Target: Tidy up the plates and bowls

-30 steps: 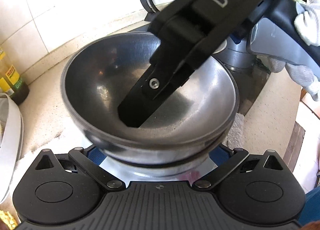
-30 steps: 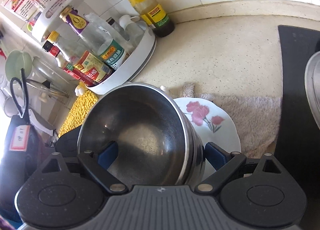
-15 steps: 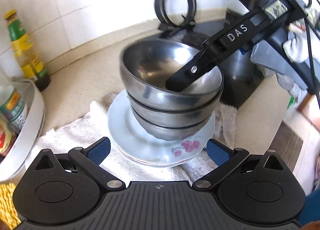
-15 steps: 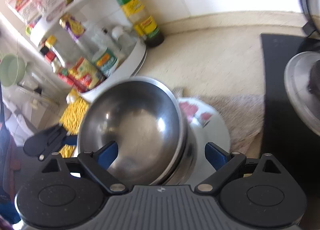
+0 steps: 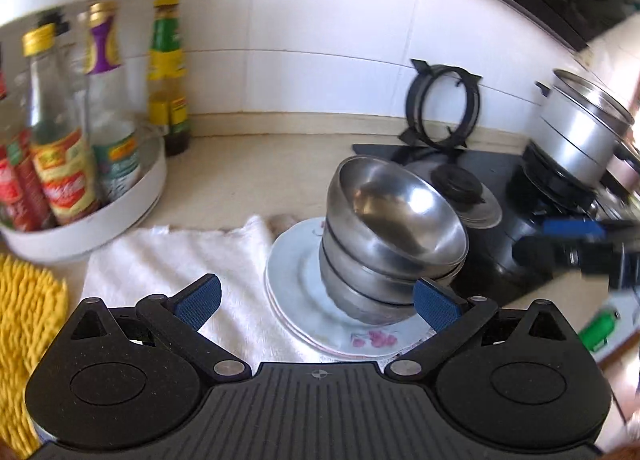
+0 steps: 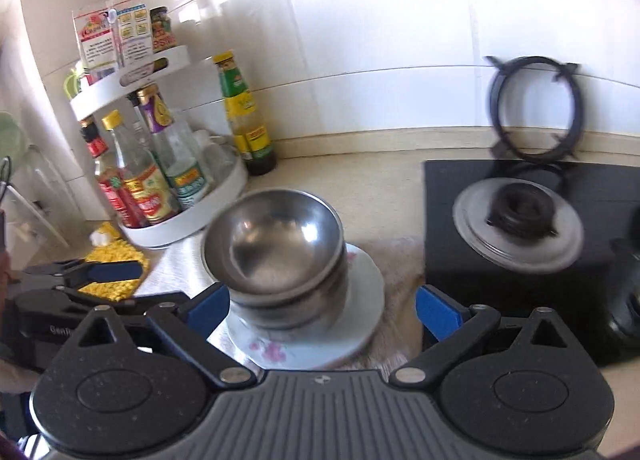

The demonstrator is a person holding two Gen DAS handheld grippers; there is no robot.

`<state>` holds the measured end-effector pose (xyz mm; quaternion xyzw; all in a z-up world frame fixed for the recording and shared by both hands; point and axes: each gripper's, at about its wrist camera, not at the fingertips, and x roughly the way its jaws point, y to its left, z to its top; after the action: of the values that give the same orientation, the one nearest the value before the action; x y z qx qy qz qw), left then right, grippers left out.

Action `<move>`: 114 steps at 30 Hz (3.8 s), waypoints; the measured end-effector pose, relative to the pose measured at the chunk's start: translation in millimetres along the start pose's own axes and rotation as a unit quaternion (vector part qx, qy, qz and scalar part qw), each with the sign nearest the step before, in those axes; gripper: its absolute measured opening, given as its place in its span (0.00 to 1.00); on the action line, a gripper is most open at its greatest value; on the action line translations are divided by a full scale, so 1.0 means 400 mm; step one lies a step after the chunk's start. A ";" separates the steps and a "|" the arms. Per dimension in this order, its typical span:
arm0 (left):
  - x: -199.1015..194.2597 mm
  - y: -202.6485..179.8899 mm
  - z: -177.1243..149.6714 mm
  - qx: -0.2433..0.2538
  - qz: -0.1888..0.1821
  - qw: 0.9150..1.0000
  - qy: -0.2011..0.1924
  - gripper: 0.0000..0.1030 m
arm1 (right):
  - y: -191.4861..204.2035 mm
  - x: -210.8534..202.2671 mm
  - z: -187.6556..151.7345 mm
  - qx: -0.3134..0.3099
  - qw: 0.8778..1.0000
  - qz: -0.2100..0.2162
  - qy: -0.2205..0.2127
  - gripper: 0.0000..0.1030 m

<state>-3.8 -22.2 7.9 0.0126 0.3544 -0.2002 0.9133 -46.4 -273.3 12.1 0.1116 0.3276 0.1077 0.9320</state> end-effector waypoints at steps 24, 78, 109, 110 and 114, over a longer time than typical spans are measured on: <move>-0.034 -0.142 -0.118 -0.061 0.116 0.991 0.033 0.95 | -0.013 -0.023 -0.154 0.020 0.996 -0.076 0.029 1.00; -0.083 -0.175 -0.164 -0.064 0.137 0.986 0.068 0.83 | -0.008 -0.035 -0.174 -0.028 0.995 -0.040 0.084 1.00; -0.161 -0.139 -0.161 -0.086 0.134 0.987 -0.022 0.89 | 0.041 -0.075 -0.136 -0.052 0.998 0.016 0.034 1.00; -0.159 -0.137 -0.161 -0.085 0.132 0.987 -0.020 0.89 | 0.040 -0.073 -0.135 -0.050 0.998 0.018 0.036 1.00; -0.154 -0.124 -0.156 -0.093 0.141 0.985 -0.019 1.00 | 0.039 -0.069 -0.131 -0.046 0.998 0.027 0.031 1.00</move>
<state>-103.7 -35.4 7.3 -0.0267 0.3490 -0.0354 0.9361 -102.7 -258.8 -7.2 0.0741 0.3482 0.1517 0.9221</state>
